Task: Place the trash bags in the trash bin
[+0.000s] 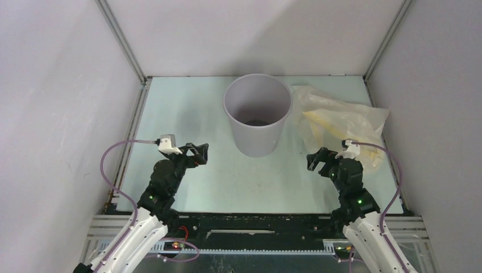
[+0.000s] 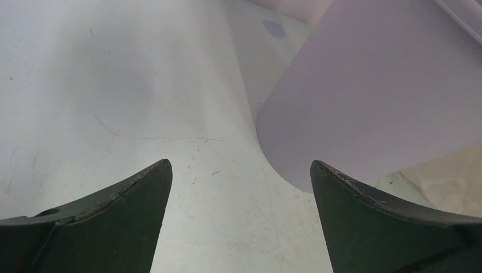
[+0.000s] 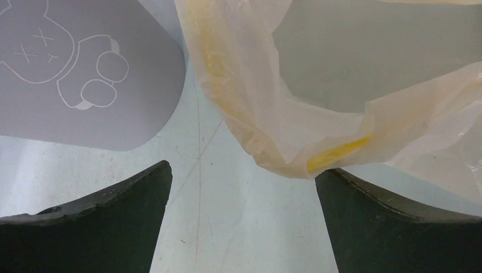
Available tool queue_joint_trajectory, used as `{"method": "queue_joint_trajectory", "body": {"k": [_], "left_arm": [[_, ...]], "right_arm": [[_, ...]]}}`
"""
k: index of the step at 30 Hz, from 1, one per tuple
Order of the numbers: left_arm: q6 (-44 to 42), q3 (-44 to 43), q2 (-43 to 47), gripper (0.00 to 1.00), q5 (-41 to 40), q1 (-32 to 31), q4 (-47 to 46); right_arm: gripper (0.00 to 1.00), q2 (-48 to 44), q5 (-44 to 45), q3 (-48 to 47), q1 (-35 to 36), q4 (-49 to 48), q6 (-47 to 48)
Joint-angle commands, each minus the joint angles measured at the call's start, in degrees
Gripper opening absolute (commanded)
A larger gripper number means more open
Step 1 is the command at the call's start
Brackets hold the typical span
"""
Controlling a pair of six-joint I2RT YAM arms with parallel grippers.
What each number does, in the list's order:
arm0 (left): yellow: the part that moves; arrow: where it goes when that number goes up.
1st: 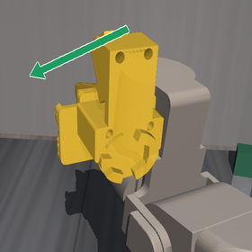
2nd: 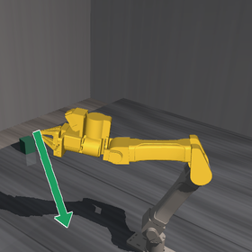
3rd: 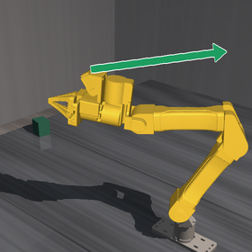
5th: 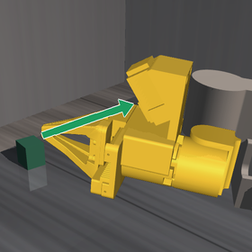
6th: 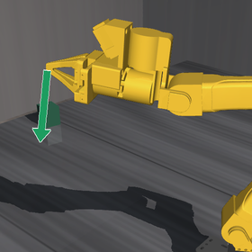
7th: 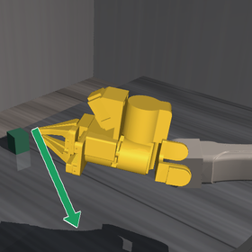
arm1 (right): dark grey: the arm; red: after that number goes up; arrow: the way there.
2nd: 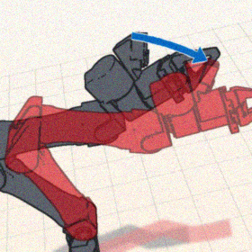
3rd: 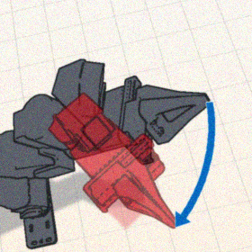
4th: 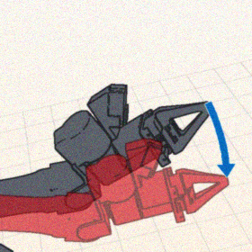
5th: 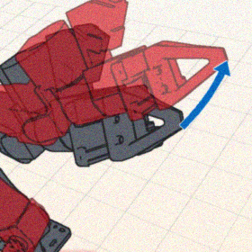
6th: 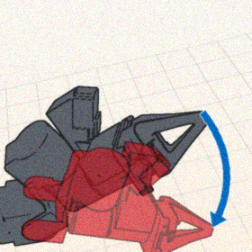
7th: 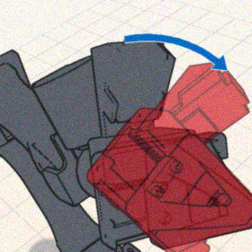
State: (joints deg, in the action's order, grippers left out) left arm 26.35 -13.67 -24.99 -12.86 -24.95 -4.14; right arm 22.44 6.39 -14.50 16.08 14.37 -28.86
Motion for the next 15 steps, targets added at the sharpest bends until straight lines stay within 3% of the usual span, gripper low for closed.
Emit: {"method": "queue_joint_trajectory", "body": {"k": [1,10,15], "left_arm": [[-1.18,0.24,1.14,1.00,-0.25,0.25,-1.57],[-2.52,0.81,2.21,1.00,1.50,0.25,-1.70],[-3.09,1.26,2.11,1.00,3.27,0.25,-2.68]], "right_arm": [[1.00,0.08,1.17,-0.09,0.36,-2.48,0.34],[1.00,0.75,0.60,-0.79,0.75,-2.99,1.30],[0.94,2.64,5.02,-8.02,1.14,2.26,1.13]]}}
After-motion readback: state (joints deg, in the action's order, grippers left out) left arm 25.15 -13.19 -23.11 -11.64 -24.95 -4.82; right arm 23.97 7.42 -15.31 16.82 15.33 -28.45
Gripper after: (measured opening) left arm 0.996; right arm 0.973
